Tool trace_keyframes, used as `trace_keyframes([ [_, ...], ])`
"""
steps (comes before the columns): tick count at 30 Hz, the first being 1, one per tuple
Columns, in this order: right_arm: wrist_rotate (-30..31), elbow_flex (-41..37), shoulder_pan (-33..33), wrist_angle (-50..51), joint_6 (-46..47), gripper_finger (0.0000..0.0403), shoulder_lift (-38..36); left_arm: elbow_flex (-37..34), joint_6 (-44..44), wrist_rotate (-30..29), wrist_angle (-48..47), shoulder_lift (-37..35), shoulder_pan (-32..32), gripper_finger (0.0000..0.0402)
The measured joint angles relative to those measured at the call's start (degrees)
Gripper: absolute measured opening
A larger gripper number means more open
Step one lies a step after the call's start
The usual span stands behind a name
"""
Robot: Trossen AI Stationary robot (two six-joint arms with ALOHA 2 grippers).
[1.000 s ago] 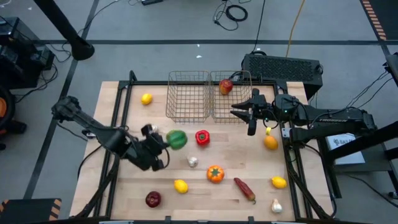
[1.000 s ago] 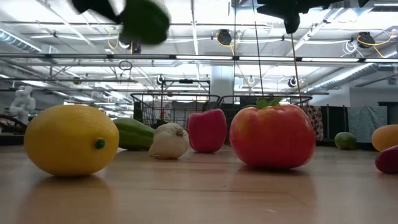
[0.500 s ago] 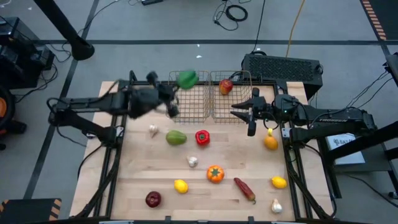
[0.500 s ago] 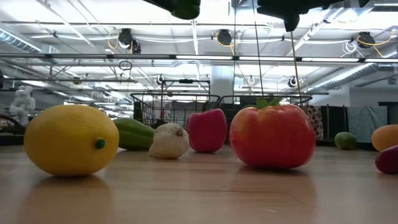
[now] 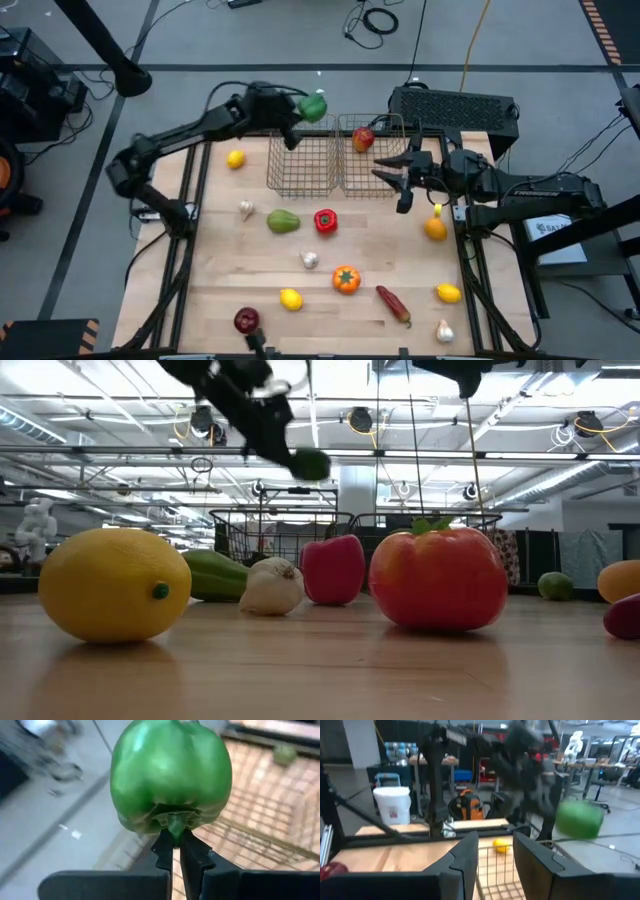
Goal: Sort produce into baskets
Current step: Put the green bell pepper into the left mesh basket, then put the chili pepper into the left mesh basket
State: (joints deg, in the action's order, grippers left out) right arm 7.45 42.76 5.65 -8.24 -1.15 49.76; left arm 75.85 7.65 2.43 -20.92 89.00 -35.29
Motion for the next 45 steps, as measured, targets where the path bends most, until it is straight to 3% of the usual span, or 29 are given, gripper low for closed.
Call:
trace_keyframes([
  [11,0.6,0.0,0.0,-0.6,-3.8,0.0116,0.0,0.0,2.0,1.9,-7.3,13.6,-3.0,0.0016],
  [38,0.5,0.0,0.0,-0.5,-4.3,0.0116,0.0,0.0,-1.3,2.1,-1.2,16.6,-2.4,0.0050],
  [45,0.5,0.0,0.0,-0.4,-4.5,0.0116,0.0,0.9,-2.8,1.8,0.6,16.5,-2.2,0.0098],
])
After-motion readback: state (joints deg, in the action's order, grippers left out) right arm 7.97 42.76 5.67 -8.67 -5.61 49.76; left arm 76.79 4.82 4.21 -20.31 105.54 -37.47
